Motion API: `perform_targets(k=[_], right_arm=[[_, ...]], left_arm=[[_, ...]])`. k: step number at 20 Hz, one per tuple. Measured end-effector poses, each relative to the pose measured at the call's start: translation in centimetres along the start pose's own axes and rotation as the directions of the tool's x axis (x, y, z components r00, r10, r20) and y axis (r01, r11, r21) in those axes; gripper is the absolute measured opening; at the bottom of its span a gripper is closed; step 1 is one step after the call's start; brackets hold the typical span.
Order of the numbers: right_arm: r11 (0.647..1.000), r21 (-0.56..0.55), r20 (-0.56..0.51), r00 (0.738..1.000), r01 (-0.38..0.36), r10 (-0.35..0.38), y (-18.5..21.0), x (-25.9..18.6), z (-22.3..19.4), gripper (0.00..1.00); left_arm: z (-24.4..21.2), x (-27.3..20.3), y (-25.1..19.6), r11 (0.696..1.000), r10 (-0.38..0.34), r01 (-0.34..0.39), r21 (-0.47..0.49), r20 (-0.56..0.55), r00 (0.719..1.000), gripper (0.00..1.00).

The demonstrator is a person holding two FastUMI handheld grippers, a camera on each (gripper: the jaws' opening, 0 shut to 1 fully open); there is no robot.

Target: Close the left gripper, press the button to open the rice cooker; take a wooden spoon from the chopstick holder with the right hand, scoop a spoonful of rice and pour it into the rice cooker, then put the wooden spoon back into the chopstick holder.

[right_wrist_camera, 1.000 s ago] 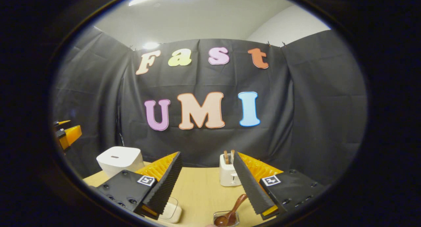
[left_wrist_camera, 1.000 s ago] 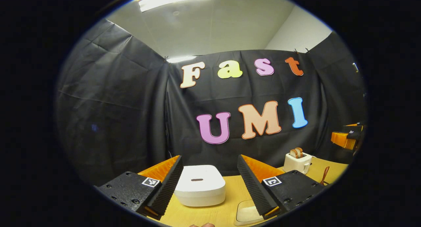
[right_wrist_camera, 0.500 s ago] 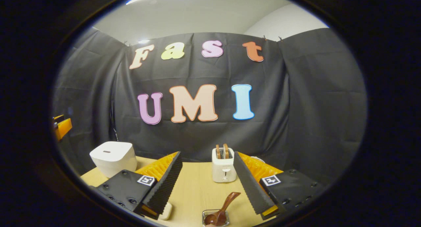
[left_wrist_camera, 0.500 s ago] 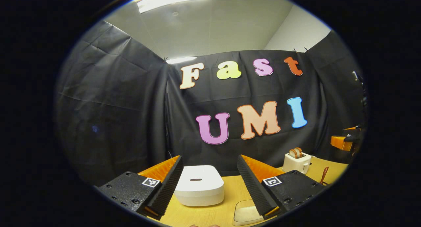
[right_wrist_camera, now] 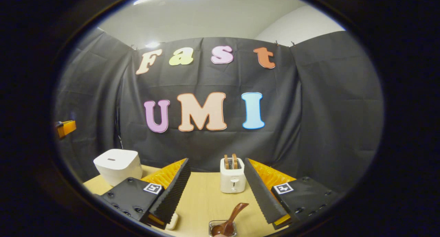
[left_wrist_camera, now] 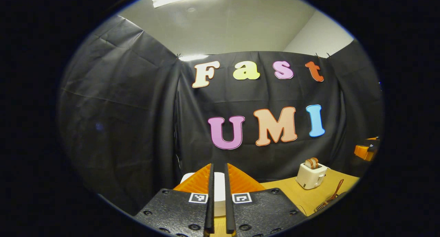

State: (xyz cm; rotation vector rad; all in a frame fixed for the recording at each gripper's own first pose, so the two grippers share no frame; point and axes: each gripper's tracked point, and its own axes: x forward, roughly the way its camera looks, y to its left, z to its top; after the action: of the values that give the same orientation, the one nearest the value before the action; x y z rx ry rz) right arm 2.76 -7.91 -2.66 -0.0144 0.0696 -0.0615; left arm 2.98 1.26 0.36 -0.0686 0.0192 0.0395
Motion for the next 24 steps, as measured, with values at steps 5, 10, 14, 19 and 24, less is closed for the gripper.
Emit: perform_targets(k=[5,10,14,19,24], right_arm=[[1.0,-0.009,0.001,1.0,0.011,-0.011,0.3,-0.3,0.1,1.0],[1.0,-0.017,0.003,1.0,0.021,-0.021,0.7,-1.0,0.3,1.0],[0.999,-0.034,0.006,0.999,0.037,-0.037,0.9,-1.6,0.5,0.99],[0.995,-0.046,-0.005,0.996,0.086,-0.086,-0.1,-2.7,0.3,0.97],[0.989,-0.073,-0.014,0.992,0.128,-0.129,-0.7,-3.7,0.2,0.97]], left_arm=[[-0.4,2.8,2.4,1.0,0.018,-0.018,0.0,-0.023,1.0,0.0],[-2.3,6.5,4.0,1.0,-0.015,0.015,-0.01,-0.072,0.997,0.0],[-6.3,10.2,4.7,0.998,-0.045,0.039,-0.042,-0.159,0.986,0.0],[-11.5,13.4,5.5,0.996,-0.065,0.048,-0.071,-0.262,0.963,0.0],[-16.2,15.5,5.3,0.993,-0.093,0.062,-0.1,-0.339,0.936,0.0]])
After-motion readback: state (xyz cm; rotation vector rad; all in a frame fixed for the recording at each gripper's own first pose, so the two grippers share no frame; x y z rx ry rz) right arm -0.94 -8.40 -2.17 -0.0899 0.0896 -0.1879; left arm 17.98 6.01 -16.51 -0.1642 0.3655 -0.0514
